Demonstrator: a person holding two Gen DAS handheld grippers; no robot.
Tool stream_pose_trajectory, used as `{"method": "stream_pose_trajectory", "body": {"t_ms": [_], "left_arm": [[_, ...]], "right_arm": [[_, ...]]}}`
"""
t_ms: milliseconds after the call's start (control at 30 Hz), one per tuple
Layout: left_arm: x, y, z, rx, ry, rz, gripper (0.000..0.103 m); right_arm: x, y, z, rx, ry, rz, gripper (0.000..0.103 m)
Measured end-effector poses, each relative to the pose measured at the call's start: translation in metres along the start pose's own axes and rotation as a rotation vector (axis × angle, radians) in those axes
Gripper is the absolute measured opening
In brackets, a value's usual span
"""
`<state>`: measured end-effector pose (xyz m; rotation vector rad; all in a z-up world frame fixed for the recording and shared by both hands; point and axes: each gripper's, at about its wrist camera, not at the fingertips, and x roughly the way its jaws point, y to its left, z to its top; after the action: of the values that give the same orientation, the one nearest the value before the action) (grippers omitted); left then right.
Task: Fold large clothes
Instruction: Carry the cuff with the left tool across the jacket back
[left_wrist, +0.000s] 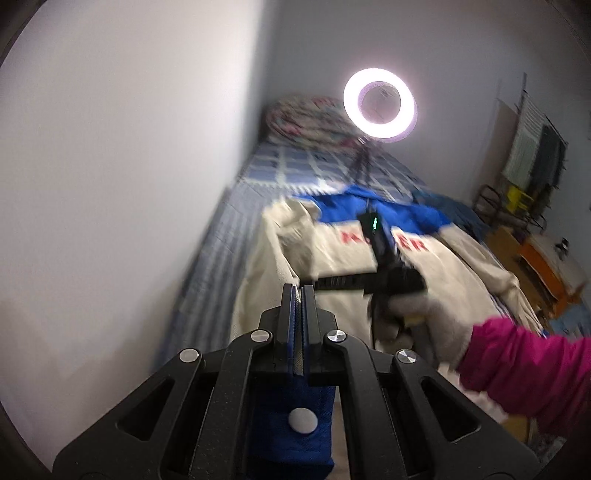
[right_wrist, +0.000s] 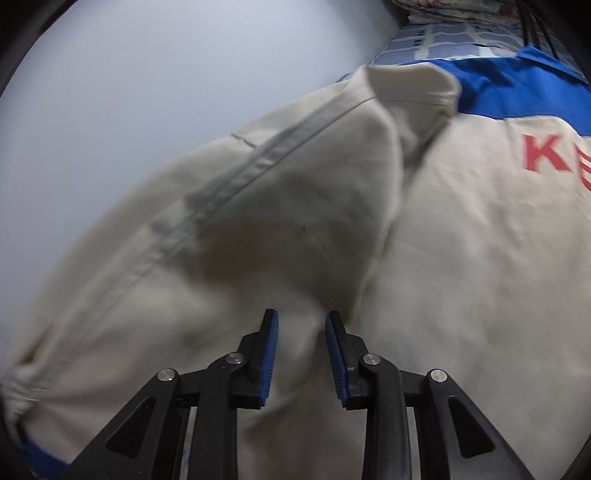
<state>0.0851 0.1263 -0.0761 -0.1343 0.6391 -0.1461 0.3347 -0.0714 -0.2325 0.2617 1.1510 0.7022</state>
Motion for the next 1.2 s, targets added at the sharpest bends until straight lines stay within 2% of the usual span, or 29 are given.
{"method": "stream_pose_trajectory", "body": {"t_ms": [33, 200, 333, 400, 633, 767, 867, 900, 933, 967, 1000, 1033, 1100, 1200], "left_arm": [[0.003, -0.007, -0.004, 0.017, 0.010, -0.010, 0.000], [0.001, -0.055, -0.022, 0.110, 0.021, -0.089, 0.000], [0.008, -0.097, -0.039, 0.199, 0.059, -0.151, 0.000], [0.015, -0.117, -0.054, 0.250, 0.101, -0.184, 0.000], [0.032, -0.152, -0.111, 0.377, 0.248, -0.232, 0.000], [0.026, -0.145, -0.113, 0.338, 0.285, -0.261, 0.000], [0.011, -0.126, -0.108, 0.278, 0.273, -0.249, 0.009], [0.009, -0.123, -0.107, 0.264, 0.270, -0.241, 0.009], [0.006, -0.116, -0.106, 0.243, 0.266, -0.223, 0.009], [0.003, -0.106, -0.104, 0.219, 0.261, -0.201, 0.009], [0.004, -0.104, -0.106, 0.203, 0.258, -0.189, 0.009], [0.003, -0.094, -0.104, 0.174, 0.255, -0.168, 0.009], [0.005, -0.077, -0.101, 0.115, 0.253, -0.137, 0.009], [0.014, -0.056, -0.102, 0.019, 0.275, -0.128, 0.009]], "right_arm": [[-0.012, -0.004, -0.003, -0.002, -0.010, -0.012, 0.035], [-0.090, -0.022, 0.000, 0.009, -0.111, -0.051, 0.039], [-0.128, -0.019, 0.008, 0.003, -0.174, -0.061, 0.056], [-0.138, -0.024, 0.009, 0.023, -0.185, -0.045, 0.056], [-0.120, -0.041, 0.010, 0.090, -0.138, -0.046, 0.056], [-0.095, -0.042, 0.019, 0.078, -0.099, -0.065, 0.056], [-0.069, -0.035, 0.029, 0.049, -0.052, -0.127, 0.056], [-0.061, -0.036, 0.032, 0.046, -0.039, -0.140, 0.050], [-0.054, -0.038, 0.035, 0.042, -0.029, -0.145, 0.031], [-0.047, -0.037, 0.038, 0.038, -0.010, -0.141, 0.022], [-0.041, -0.037, 0.040, 0.036, 0.006, -0.150, 0.008], [-0.039, -0.036, 0.040, 0.033, 0.013, -0.162, 0.001], [-0.042, -0.038, 0.039, 0.038, 0.001, -0.179, 0.000], [-0.074, -0.046, 0.031, 0.092, -0.066, -0.107, 0.000]]}}
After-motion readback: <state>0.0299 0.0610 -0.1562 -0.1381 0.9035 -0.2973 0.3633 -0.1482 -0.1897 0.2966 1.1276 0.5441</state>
